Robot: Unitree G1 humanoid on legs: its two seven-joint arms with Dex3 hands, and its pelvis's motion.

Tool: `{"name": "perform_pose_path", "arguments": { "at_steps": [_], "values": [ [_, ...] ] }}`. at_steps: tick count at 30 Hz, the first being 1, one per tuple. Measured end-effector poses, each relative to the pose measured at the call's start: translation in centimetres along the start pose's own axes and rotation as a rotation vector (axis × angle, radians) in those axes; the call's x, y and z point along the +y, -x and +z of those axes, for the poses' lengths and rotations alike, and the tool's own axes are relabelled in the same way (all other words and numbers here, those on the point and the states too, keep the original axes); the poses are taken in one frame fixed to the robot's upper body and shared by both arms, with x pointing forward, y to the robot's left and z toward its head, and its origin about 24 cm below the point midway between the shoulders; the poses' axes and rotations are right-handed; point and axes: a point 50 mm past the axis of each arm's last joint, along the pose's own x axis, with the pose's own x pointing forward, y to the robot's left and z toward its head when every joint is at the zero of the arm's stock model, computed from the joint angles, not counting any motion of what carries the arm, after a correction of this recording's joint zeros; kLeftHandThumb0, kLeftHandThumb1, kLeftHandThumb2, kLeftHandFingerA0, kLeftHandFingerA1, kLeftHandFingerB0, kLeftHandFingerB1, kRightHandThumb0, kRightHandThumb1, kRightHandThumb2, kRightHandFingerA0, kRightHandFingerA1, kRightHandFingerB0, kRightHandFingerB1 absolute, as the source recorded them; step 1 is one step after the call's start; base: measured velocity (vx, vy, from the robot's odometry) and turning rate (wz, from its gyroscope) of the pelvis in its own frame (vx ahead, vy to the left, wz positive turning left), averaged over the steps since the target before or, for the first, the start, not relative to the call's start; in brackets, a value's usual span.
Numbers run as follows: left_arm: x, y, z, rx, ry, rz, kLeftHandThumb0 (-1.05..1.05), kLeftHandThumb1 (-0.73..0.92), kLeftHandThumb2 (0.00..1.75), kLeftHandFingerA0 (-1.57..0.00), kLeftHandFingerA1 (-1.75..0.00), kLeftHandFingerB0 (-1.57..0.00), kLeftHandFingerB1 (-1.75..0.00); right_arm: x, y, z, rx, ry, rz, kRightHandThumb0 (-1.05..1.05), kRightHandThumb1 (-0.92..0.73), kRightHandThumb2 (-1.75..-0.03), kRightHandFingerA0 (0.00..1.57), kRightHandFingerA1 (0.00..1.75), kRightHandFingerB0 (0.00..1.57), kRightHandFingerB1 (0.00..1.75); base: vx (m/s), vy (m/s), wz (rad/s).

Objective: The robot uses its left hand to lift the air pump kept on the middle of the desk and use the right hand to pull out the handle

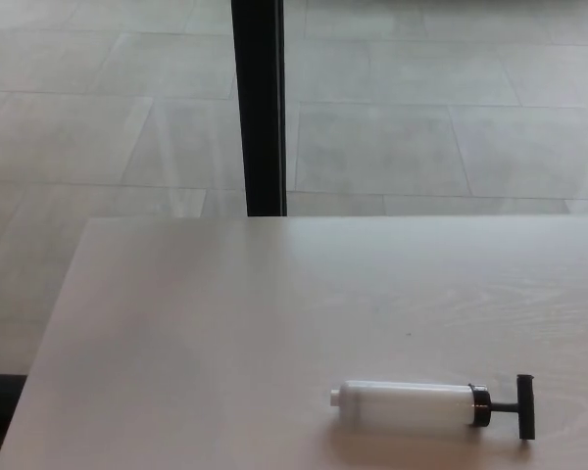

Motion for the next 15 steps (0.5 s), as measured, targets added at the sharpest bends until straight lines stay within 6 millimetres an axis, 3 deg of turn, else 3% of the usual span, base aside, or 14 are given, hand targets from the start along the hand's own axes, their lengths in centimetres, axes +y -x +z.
{"name": "perform_pose_path", "arguments": {
  "at_steps": [1, 2, 4, 5, 6, 7, 8, 9, 10, 11, 12, 13, 14, 15],
  "values": [
    [0.3, 0.0, -0.2, 0.007, 0.030, 0.004, -0.50, 0.47, 0.78, -0.71, -0.70, -0.41, -0.54, -0.4, 0.0, -0.1, 0.009, -0.030, -0.019, -0.62, -0.63, -0.59, 0.78, 0.78, 0.58, 0.46, 0.00, 0.000, 0.00],
    [0.6, 0.1, -0.3, 0.012, 0.056, 0.008, -0.49, 0.49, 0.76, -0.59, -0.64, -0.24, -0.43, -0.7, -0.1, -0.2, 0.024, -0.058, -0.037, -0.61, -0.69, -0.61, 0.73, 0.76, 0.36, 0.45, 0.00, 0.000, 0.00],
    [1.1, 0.2, -0.3, 0.007, 0.101, 0.020, -0.46, 0.72, 0.62, -0.37, -0.49, -0.23, -0.31, -1.5, -0.2, -0.4, 0.061, -0.103, -0.073, -0.65, -0.75, -0.63, 0.59, 0.83, 0.18, 0.42, 0.00, 0.000, 0.00],
    [1.3, 0.3, -0.2, -0.003, 0.118, 0.025, -0.58, 0.52, 0.85, -0.26, -0.51, -0.29, -0.47, -1.8, -0.2, -0.5, 0.076, -0.128, -0.091, -0.65, -0.79, -0.63, 0.53, 1.12, 0.19, 0.44, 0.00, 0.000, 0.00],
    [1.6, 0.4, 0.0, -0.017, 0.139, 0.030, -0.53, 0.70, 0.61, -0.40, -0.50, -0.32, -0.36, -2.3, -0.2, -0.6, 0.098, -0.168, -0.114, -0.56, -0.61, -1.05, 0.60, 0.92, 0.06, 0.50, 0.00, 0.000, 0.00],
    [1.8, 0.5, 0.2, -0.025, 0.156, 0.036, -0.53, 0.70, 0.61, -0.40, -0.50, -0.32, -0.36, -2.8, -0.2, -0.6, 0.113, -0.200, -0.135, -0.56, -0.61, -1.05, 0.60, 0.92, 0.06, 0.50, 0.00, 0.000, 0.00],
    [2.0, 0.5, 0.3, -0.028, 0.169, 0.041, -0.54, 0.72, 0.61, -0.34, -0.49, -0.31, -0.37, -3.2, -0.3, -0.6, 0.123, -0.226, -0.151, -0.69, -0.83, -0.65, 0.40, 1.32, 0.16, 0.45, 0.00, 0.000, 0.00],
    [2.1, 0.5, 0.4, -0.027, 0.186, 0.046, -0.61, 0.56, 0.90, -0.27, -0.56, -0.26, -0.51, -3.5, -0.3, -0.5, 0.132, -0.252, -0.167, -0.70, -0.85, -0.66, 0.33, 1.24, 0.26, 0.49, 0.00, 0.000, 0.00],
    [2.3, 0.5, 0.6, -0.025, 0.210, 0.051, -0.46, 0.70, 0.60, -0.26, -0.45, -0.31, -0.39, -4.1, -0.3, -0.4, 0.141, -0.283, -0.186, -0.72, -0.84, -0.63, 0.32, 1.45, 0.19, 0.53, 0.00, 0.000, 0.00],
    [2.4, 0.4, 0.9, -0.027, 0.240, 0.057, -0.46, 0.72, 0.61, -0.26, -0.42, -0.28, -0.37, -4.6, -0.4, -0.1, 0.147, -0.312, -0.204, -0.75, -0.70, -1.08, 0.53, 1.03, 0.23, 0.59, 0.00, 0.000, 0.00],
    [2.7, 0.3, 1.6, -0.043, 0.301, 0.066, -0.42, 0.72, 0.61, -0.24, -0.40, -0.23, -0.36, -5.2, -0.5, 0.5, 0.147, -0.355, -0.235, -0.66, -0.61, -1.03, 0.38, 0.78, 0.21, 0.54, 0.00, 0.000, 0.00],
    [2.8, 0.2, 2.2, -0.059, 0.342, 0.070, -0.42, 0.72, 0.61, -0.24, -0.40, -0.23, -0.36, -5.7, -0.6, 1.0, 0.142, -0.381, -0.251, -0.66, -0.61, -1.03, 0.38, 0.78, 0.21, 0.54, 0.00, 0.000, 0.00],
    [2.9, 0.2, 2.6, -0.069, 0.362, 0.071, -0.44, 0.73, 0.61, -0.24, -0.40, -0.29, -0.38, -6.0, -0.6, 1.4, 0.136, -0.399, -0.260, -0.66, -0.80, -0.64, 0.20, 0.62, 0.29, 0.48, 0.00, 0.000, 0.00],
    [3.0, 0.2, 3.8, -0.105, 0.407, 0.070, -0.46, 0.70, 0.60, -0.25, -0.40, -0.32, -0.40, -6.5, -0.8, 2.3, 0.115, -0.445, -0.276, -0.68, -0.61, -1.02, 0.16, 0.58, 0.34, 0.61, 0.00, 0.000, 0.00]
  ]
}}
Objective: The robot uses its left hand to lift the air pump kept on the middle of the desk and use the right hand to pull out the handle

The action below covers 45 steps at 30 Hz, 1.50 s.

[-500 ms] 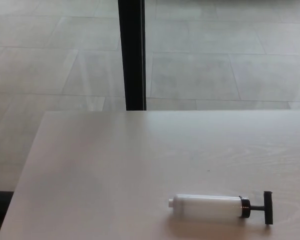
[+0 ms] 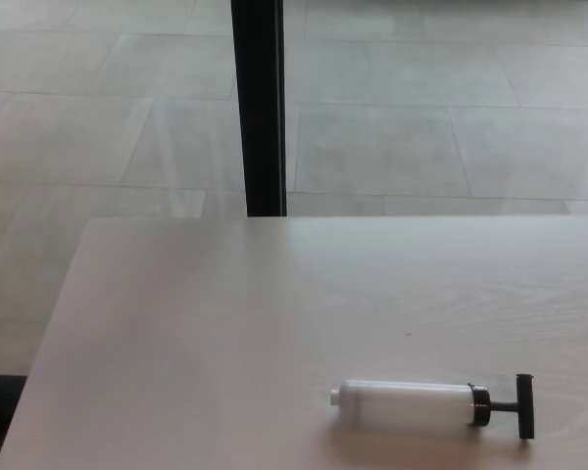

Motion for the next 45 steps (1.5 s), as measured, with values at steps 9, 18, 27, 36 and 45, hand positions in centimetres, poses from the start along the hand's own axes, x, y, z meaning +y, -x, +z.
{"name": "perform_pose_path", "arguments": {
  "at_steps": [9, 18, 27, 36, 45],
  "values": [
    [-8.5, 1.8, 12.8, -0.403, 0.077, -0.187, -0.57, 0.59, 0.99, -0.36, -0.61, -0.18, -0.49, 4.6, 0.9, 9.1, -0.237, -0.159, 0.123, -0.68, -0.59, -0.93, 0.26, 0.63, 0.15, 0.45, 0.00, 0.000, 0.00],
    [-17.2, 9.1, 21.1, -0.774, 0.024, -0.406, -0.63, 0.73, 0.65, -0.45, -0.56, -0.38, -0.45, 9.4, 5.1, 16.4, -0.545, -0.186, 0.325, -0.88, -0.72, -0.62, 0.51, 0.90, 0.40, 0.62, 0.00, 0.000, 0.00],
    [-25.3, 15.9, 21.5, -0.958, -0.131, -0.635, -0.75, 0.78, 0.63, -0.52, -0.62, -0.37, -0.44, 14.3, 10.2, 18.1, -0.759, -0.089, 0.520, -0.52, -0.57, -0.96, 0.36, 0.61, 0.19, 0.48, 0.00, 0.000, 0.00],
    [-31.5, 22.1, 17.4, -1.102, -0.371, -0.852, -0.46, 0.62, 0.65, -0.47, -0.71, -0.46, -0.56, 18.5, 13.6, 16.3, -0.810, -0.012, 0.680, -0.53, -0.75, -0.63, 0.42, 0.51, 0.32, 0.35, 0.00, 0.000, 0.00],
    [-35.4, 26.2, 12.5, -1.205, -0.614, -0.988, -0.42, 0.59, 0.60, -0.47, -0.77, -0.44, -0.55, 20.1, 14.7, 15.2, -0.807, 0.020, 0.741, -0.51, -0.76, -0.63, 0.53, 0.57, 0.38, 0.36, 0.00, 0.000, 0.00]
  ]
}}
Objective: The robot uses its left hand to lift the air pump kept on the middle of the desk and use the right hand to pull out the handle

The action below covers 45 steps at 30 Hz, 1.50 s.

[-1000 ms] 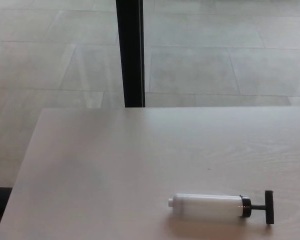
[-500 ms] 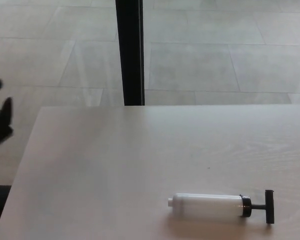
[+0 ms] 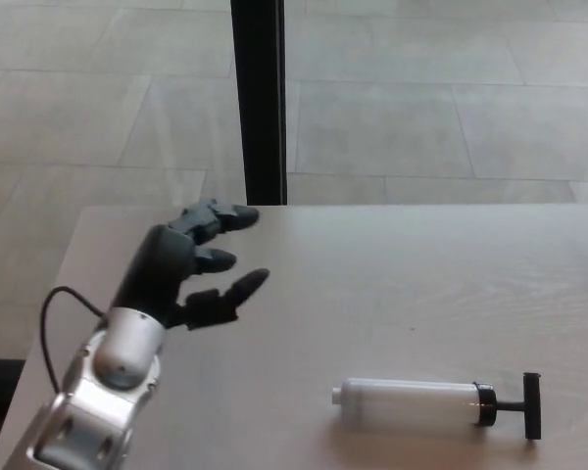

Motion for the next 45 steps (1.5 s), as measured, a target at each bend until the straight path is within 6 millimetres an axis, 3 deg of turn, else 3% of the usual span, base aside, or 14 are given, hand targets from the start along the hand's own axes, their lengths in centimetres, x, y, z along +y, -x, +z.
{"name": "perform_pose_path", "arguments": {
  "at_steps": [1, 4, 5, 10, 11, 12, 18, 20, 21, 23, 24, 29, 31, 45],
  "values": [
    [-0.8, -0.1, 0.4, -0.013, -0.017, -0.026, -0.41, 0.55, 0.64, -0.49, -0.82, -0.47, -0.56, 0.2, 0.0, -0.1, 0.003, -0.002, 0.004, -0.55, -0.61, -0.93, 0.50, 0.65, 0.33, 0.50, 0.00, 0.000, 0.00],
    [-2.7, -0.3, 1.3, -0.044, -0.070, -0.086, -0.39, 0.57, 0.63, -0.42, -0.77, -0.44, -0.57, 0.5, 0.0, -0.1, 0.008, -0.004, 0.012, -0.55, -0.61, -0.92, 0.50, 0.65, 0.34, 0.50, 0.00, 0.000, 0.00],
    [-3.6, -0.4, 1.8, -0.060, -0.095, -0.113, -0.37, 0.61, 0.60, -0.43, -0.78, -0.43, -0.52, 0.6, 0.0, -0.1, 0.010, -0.004, 0.015, -0.53, -0.74, -0.63, 0.57, 0.59, 0.45, 0.37, 0.00, 0.000, 0.00],
    [-6.6, -0.4, 3.5, -0.122, -0.197, -0.205, -0.39, 0.56, 0.69, -0.47, -0.79, -0.45, -0.59, 1.1, -0.1, -0.2, 0.019, -0.008, 0.025, -0.51, -0.74, -0.62, 0.60, 0.66, 0.46, 0.38, 0.00, 0.000, 0.00],
    [-7.2, -0.4, 3.8, -0.136, -0.223, -0.222, -0.41, 0.59, 0.65, -0.46, -0.74, -0.44, -0.57, 1.2, -0.1, -0.3, 0.021, -0.010, 0.027, -0.52, -0.60, -0.93, 0.57, 0.71, 0.39, 0.52, 0.00, 0.000, 0.00],
    [-7.7, -0.4, 4.1, -0.150, -0.245, -0.236, -0.44, 0.60, 0.63, -0.46, -0.71, -0.44, -0.56, 1.3, 0.0, -0.3, 0.023, -0.012, 0.028, -0.51, -0.74, -0.62, 0.62, 0.68, 0.46, 0.38, 0.00, 0.000, 0.00],
    [-10.2, 0.1, 5.3, -0.223, -0.385, -0.309, -0.57, 0.64, 0.58, -0.48, -0.85, -0.47, -0.59, 1.7, -0.1, -0.3, 0.029, -0.020, 0.033, -0.53, -0.74, -0.63, 0.64, 0.70, 0.50, 0.41, 0.00, 0.000, 0.00],
    [-10.8, 0.2, 5.6, -0.242, -0.432, -0.326, -0.56, 0.62, 0.58, -0.51, -0.77, -0.48, -0.58, 1.9, -0.1, -0.3, 0.029, -0.024, 0.034, -0.55, -0.58, -0.92, 0.61, 0.73, 0.45, 0.55, 0.00, 0.000, 0.00],
    [-11.2, 0.3, 5.7, -0.250, -0.460, -0.336, -0.57, 0.60, 0.57, -0.50, -0.73, -0.46, -0.56, 2.0, -0.1, -0.3, 0.030, -0.027, 0.036, -0.55, -0.73, -0.62, 0.63, 0.70, 0.51, 0.42, 0.00, 0.000, 0.00],
    [-12.0, 0.4, 5.8, -0.262, -0.511, -0.357, -0.62, 0.60, 0.59, -0.48, -0.71, -0.41, -0.53, 2.1, -0.1, -0.4, 0.034, -0.032, 0.039, -0.54, -0.73, -0.62, 0.61, 0.71, 0.50, 0.42, 0.00, 0.000, 0.00],
    [-12.3, 0.5, 5.8, -0.267, -0.534, -0.366, -0.66, 0.45, 0.87, -0.50, -0.74, -0.43, -0.62, 2.2, -0.1, -0.4, 0.035, -0.034, 0.040, -0.55, -0.73, -0.62, 0.61, 0.70, 0.49, 0.42, 0.00, 0.000, 0.00],
    [-13.9, 0.9, 5.7, -0.287, -0.670, -0.405, -0.81, 0.64, 0.60, -0.16, -0.50, -0.21, -0.36, 2.4, -0.1, -0.5, 0.038, -0.037, 0.045, -0.57, -0.75, -0.62, 0.61, 0.68, 0.51, 0.40, 0.00, 0.000, 0.00],
    [-14.3, 1.0, 5.5, -0.285, -0.721, -0.420, -0.89, 0.53, 0.93, 0.00, -0.22, -0.08, -0.15, 2.4, -0.1, -0.5, 0.038, -0.038, 0.046, -0.56, -0.74, -0.63, 0.63, 0.69, 0.50, 0.41, 0.00, 0.000, 0.00],
    [-16.9, 1.0, 4.0, -0.207, -1.162, -0.472, -0.93, 0.51, 0.91, 0.00, -0.18, 0.00, -0.04, 3.1, -0.3, 0.5, 0.011, -0.043, 0.055, -0.52, -0.73, -0.62, 0.65, 0.77, 0.50, 0.41, 0.00, 0.000, 0.00]
  ]
}}
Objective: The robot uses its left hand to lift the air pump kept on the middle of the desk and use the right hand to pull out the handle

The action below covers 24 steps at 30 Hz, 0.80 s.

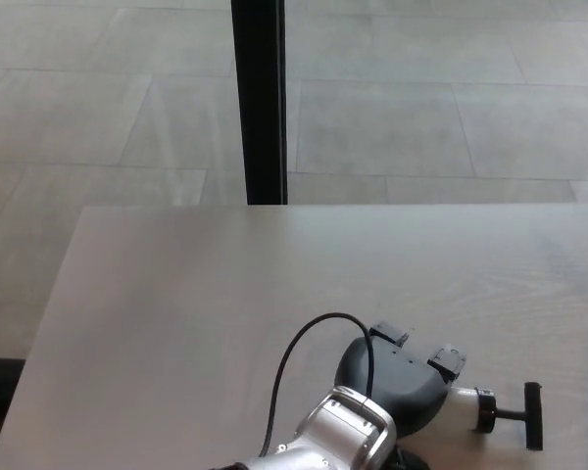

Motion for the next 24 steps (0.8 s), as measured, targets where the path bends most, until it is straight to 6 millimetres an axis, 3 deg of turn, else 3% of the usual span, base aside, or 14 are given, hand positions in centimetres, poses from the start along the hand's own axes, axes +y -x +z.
{"name": "perform_pose_path", "arguments": {
  "at_steps": [2, 4, 5, 6, 8, 9, 10, 11, 13, 15, 19, 21, 23, 24],
  "values": [
    [0.0, -0.2, 0.1, 0.024, -0.037, -0.003, -0.89, 0.48, 0.91, 0.00, -0.21, 0.00, -0.06, 0.1, 0.0, 0.2, -0.004, -0.001, 0.001, -0.53, -0.73, -0.62, 0.66, 0.77, 0.51, 0.41, 0.00, 0.000, 0.00],
    [0.1, -0.5, 0.1, 0.061, -0.081, -0.002, -0.88, 0.49, 0.92, 0.00, -0.24, 0.00, -0.07, 0.3, -0.1, 0.3, -0.007, -0.001, 0.001, -0.53, -0.58, -0.91, 0.63, 0.77, 0.45, 0.55, 0.00, 0.000, 0.00],
    [0.1, -0.6, 0.0, 0.078, -0.099, -0.001, -0.90, 0.51, 0.92, 0.00, -0.26, -0.08, -0.06, 0.4, -0.1, 0.4, -0.009, -0.003, 0.001, -0.51, -0.72, -0.62, 0.65, 0.75, 0.51, 0.42, 0.00, 0.000, 0.00],
    [0.0, -0.7, 0.0, 0.096, -0.119, 0.001, -0.81, 0.56, 0.58, -0.05, -0.49, 0.00, -0.30, 0.5, -0.1, 0.4, -0.010, -0.005, 0.000, -0.53, -0.71, -0.62, 0.66, 0.74, 0.52, 0.42, 0.00, 0.000, 0.00],
    [0.0, -0.8, 0.0, 0.124, -0.147, 0.008, -0.65, 0.53, 0.57, -0.45, -0.61, -0.05, -0.27, 0.6, -0.1, 0.5, -0.013, -0.006, -0.001, -0.53, -0.71, -0.61, 0.65, 0.77, 0.52, 0.42, 0.00, 0.000, 0.00],
    [-0.1, -0.9, -0.1, 0.147, -0.175, 0.020, -0.33, 0.32, 0.84, -0.87, -0.96, -0.03, -0.49, 0.7, -0.2, 0.6, -0.015, -0.008, -0.003, -0.53, -0.70, -0.60, 0.67, 0.80, 0.57, 0.43, 0.00, 0.000, 0.00],
    [-0.1, -0.9, -0.2, 0.161, -0.190, 0.027, -0.33, 0.32, 0.84, -0.87, -0.96, -0.03, -0.49, 0.7, -0.2, 0.7, -0.015, -0.009, -0.004, -0.53, -0.70, -0.60, 0.67, 0.80, 0.57, 0.43, 0.00, 0.000, 0.00],
    [-0.2, -0.9, -0.4, 0.174, -0.192, 0.039, -0.24, 0.55, 0.56, -0.85, -1.02, -0.31, -0.45, 0.8, -0.2, 0.7, -0.015, -0.011, -0.005, -0.50, -0.69, -0.60, 0.68, 0.83, 0.59, 0.44, 0.00, 0.000, 0.00],
    [-0.3, -0.9, -0.8, 0.196, -0.187, 0.064, -0.24, 0.55, 0.56, -0.85, -1.02, -0.31, -0.45, 0.9, -0.2, 0.7, -0.012, -0.013, -0.010, -0.50, -0.69, -0.60, 0.68, 0.83, 0.59, 0.44, 0.00, 0.000, 0.00],
    [-0.1, -0.9, -1.4, 0.217, -0.178, 0.086, -0.35, 0.37, 0.78, -0.94, -1.15, -0.79, -0.72, 1.0, -0.2, 0.7, -0.005, -0.015, -0.014, -0.44, -0.68, -0.60, 0.69, 0.83, 0.62, 0.46, 0.00, 0.000, 0.00],
    [0.2, -1.0, -2.0, 0.244, -0.119, 0.090, -0.23, 0.51, 0.55, -0.87, -1.17, -0.78, -0.59, 1.2, -0.3, 0.9, -0.003, -0.019, -0.023, -0.43, -0.68, -0.60, 0.70, 0.86, 0.63, 0.47, 0.00, 0.000, 0.00],
    [0.3, -1.0, -2.2, 0.250, -0.099, 0.088, -0.23, 0.54, 0.55, -0.82, -0.88, -0.74, -0.59, 1.2, -0.4, 1.0, -0.004, -0.018, -0.026, -0.42, -0.69, -0.60, 0.71, 0.85, 0.64, 0.47, 0.00, 0.000, 0.00],
    [0.1, -1.0, -2.3, 0.250, -0.089, 0.085, -0.21, 0.57, 0.57, -0.83, -1.11, -0.69, -0.61, 1.2, -0.4, 1.1, -0.002, -0.016, -0.029, -0.41, -0.69, -0.60, 0.71, 0.86, 0.65, 0.48, 0.00, 0.000, 0.00],
    [0.0, -0.9, -2.4, 0.249, -0.088, 0.085, -0.20, 0.59, 0.60, -0.80, -1.39, -0.64, -0.60, 1.2, -0.4, 1.0, -0.001, -0.014, -0.030, -0.41, -0.55, -0.96, 0.77, 0.87, 0.59, 0.64, 0.00, 0.000, 0.00]
  ]
}}
